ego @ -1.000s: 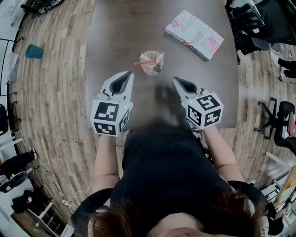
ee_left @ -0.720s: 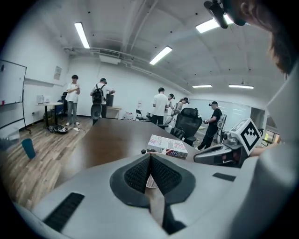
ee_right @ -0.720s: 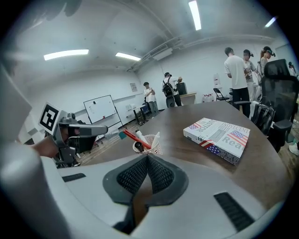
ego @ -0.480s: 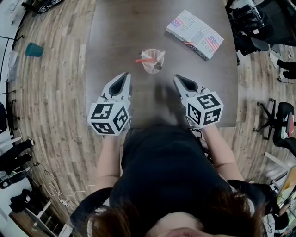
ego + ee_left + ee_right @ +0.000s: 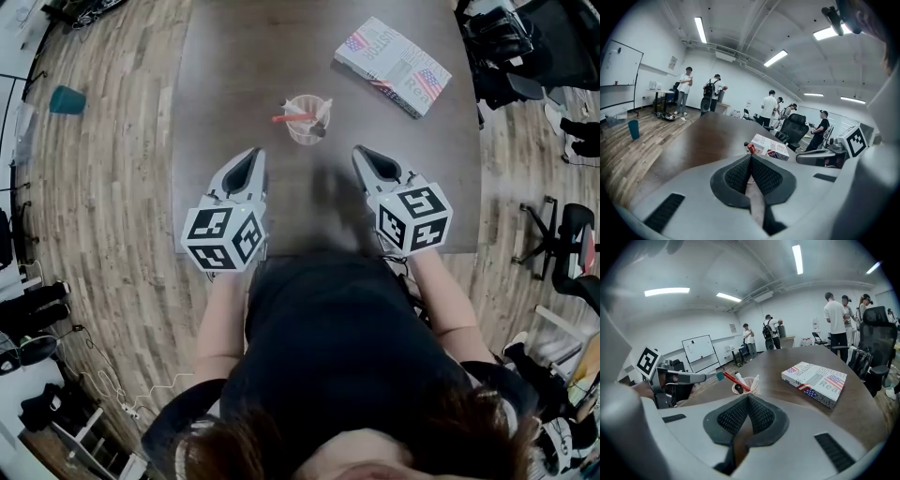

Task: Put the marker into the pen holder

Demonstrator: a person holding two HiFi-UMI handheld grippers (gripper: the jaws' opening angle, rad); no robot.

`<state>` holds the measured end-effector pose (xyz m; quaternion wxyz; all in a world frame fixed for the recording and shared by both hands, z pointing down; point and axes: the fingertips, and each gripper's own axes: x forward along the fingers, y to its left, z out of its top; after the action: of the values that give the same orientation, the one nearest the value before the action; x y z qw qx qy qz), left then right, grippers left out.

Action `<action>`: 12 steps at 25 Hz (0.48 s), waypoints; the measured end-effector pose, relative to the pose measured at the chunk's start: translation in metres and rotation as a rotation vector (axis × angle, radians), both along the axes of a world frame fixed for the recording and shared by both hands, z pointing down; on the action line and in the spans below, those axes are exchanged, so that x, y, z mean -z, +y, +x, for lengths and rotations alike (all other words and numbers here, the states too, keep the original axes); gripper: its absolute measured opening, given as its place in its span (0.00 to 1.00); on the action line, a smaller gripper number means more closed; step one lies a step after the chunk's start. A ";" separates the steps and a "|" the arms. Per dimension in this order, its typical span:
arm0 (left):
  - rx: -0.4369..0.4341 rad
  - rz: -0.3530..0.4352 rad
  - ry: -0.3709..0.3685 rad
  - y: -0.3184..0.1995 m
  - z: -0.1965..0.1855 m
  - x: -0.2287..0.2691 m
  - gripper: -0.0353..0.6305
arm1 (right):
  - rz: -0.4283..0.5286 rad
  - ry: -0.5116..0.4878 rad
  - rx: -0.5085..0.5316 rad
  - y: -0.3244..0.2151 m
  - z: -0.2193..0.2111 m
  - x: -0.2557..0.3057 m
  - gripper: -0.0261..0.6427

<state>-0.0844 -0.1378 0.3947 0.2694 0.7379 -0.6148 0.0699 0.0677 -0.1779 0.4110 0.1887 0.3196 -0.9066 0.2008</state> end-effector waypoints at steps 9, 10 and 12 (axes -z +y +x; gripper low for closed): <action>0.003 -0.011 -0.010 0.007 -0.002 -0.005 0.09 | 0.006 -0.006 0.004 0.002 -0.002 0.002 0.06; 0.003 -0.012 -0.010 0.008 -0.003 -0.005 0.09 | 0.005 -0.006 0.004 0.002 -0.002 0.002 0.06; 0.004 -0.014 -0.010 0.010 -0.003 -0.005 0.09 | 0.006 -0.005 0.003 0.003 -0.002 0.003 0.06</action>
<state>-0.0876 -0.1278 0.3999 0.2716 0.7346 -0.6169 0.0775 0.0658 -0.1747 0.4080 0.1859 0.3184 -0.9081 0.1987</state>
